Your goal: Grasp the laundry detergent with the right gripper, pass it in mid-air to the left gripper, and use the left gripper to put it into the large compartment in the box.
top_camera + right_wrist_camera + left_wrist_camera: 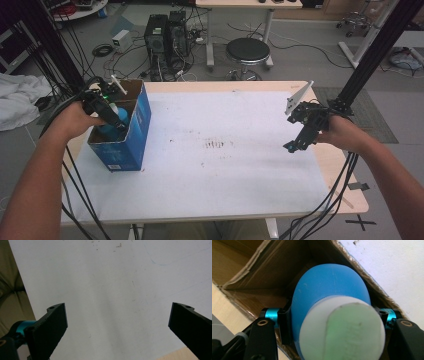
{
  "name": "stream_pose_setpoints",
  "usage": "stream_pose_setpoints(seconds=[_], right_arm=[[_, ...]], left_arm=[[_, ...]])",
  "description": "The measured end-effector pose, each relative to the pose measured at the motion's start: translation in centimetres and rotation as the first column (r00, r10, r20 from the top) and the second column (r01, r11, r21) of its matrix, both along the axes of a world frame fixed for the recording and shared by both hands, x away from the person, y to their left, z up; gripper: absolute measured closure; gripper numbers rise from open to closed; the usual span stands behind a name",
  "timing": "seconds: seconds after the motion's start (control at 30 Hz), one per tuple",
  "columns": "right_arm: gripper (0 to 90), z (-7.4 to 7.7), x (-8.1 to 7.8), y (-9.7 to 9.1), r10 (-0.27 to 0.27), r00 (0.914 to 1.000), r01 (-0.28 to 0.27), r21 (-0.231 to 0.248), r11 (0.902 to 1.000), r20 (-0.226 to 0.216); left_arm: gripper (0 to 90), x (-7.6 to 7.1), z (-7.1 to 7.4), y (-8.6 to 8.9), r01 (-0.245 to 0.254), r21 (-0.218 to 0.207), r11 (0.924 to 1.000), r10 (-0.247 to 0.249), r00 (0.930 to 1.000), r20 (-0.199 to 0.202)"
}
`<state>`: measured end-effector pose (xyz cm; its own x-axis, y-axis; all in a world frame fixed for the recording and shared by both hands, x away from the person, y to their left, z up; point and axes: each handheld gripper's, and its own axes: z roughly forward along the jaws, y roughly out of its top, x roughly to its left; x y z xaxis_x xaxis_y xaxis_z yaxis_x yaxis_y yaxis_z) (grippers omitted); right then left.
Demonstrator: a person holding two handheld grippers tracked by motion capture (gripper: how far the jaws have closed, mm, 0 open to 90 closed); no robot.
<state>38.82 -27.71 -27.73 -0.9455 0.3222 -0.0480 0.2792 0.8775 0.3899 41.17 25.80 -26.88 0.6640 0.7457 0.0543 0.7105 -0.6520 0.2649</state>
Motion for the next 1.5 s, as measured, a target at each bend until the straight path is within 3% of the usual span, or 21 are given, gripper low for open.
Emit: stream_pose_setpoints(seconds=[0.33, 0.6, 0.7, 1.03, 1.13, 1.27, 1.4, 1.5], right_arm=[[1.1, -0.1, 0.1, 0.2, -0.002, 1.0, 0.002, -0.004, 1.0, -0.002], [1.1, -0.1, 0.0, 0.1, -0.006, 1.0, 0.006, 0.0, 1.0, 0.004], [1.1, 0.0, -0.1, 0.0, -0.01, 0.9999, 0.01, 0.003, 0.9999, 0.009], [1.1, 0.1, -0.3, 0.1, -0.011, 0.9998, 0.011, 0.007, 0.9999, 0.015], [1.1, 0.2, -0.4, 0.0, -0.009, 0.9998, 0.009, 0.01, 0.9999, 0.018], [1.1, 0.3, -0.5, 0.0, -0.01, 0.9998, 0.01, 0.012, 0.9999, 0.019], [1.2, 0.4, -0.6, -0.1, -0.016, 0.9996, 0.016, 0.01, 0.9998, 0.023], [1.1, 0.4, -0.7, -0.1, -0.02, 0.9994, 0.02, 0.015, 0.9997, 0.028]], left_arm=[[37.9, 0.1, -1.5, 0.2, 0.0, -0.001, 1.0, 0.0, 0.9998, -0.021], [37.2, 0.3, -1.4, 0.3, -0.009, -0.01, 0.9999, 0.009, 0.9999, -0.009], [30.1, 0.4, -0.3, 0.8, -0.038, -0.057, 0.9977, 0.04, 0.999, 0.022], [25.2, -1.0, 3.4, 1.2, -0.026, -0.065, 0.9975, 0.033, 0.994, 0.104], [23.6, -1.3, 4.5, 1.2, -0.022, -0.088, 0.9959, 0.033, 0.9907, 0.132], [23.6, -1.7, 5.5, 1.0, -0.003, -0.106, 0.9944, 0.019, 0.9884, 0.151], [23.6, -2.3, 6.9, -0.1, 0.026, -0.122, 0.9922, -0.001, 0.9802, 0.198], [23.6, -2.5, 7.6, -0.9, 0.058, -0.136, 0.989, -0.028, 0.9775, 0.209]])
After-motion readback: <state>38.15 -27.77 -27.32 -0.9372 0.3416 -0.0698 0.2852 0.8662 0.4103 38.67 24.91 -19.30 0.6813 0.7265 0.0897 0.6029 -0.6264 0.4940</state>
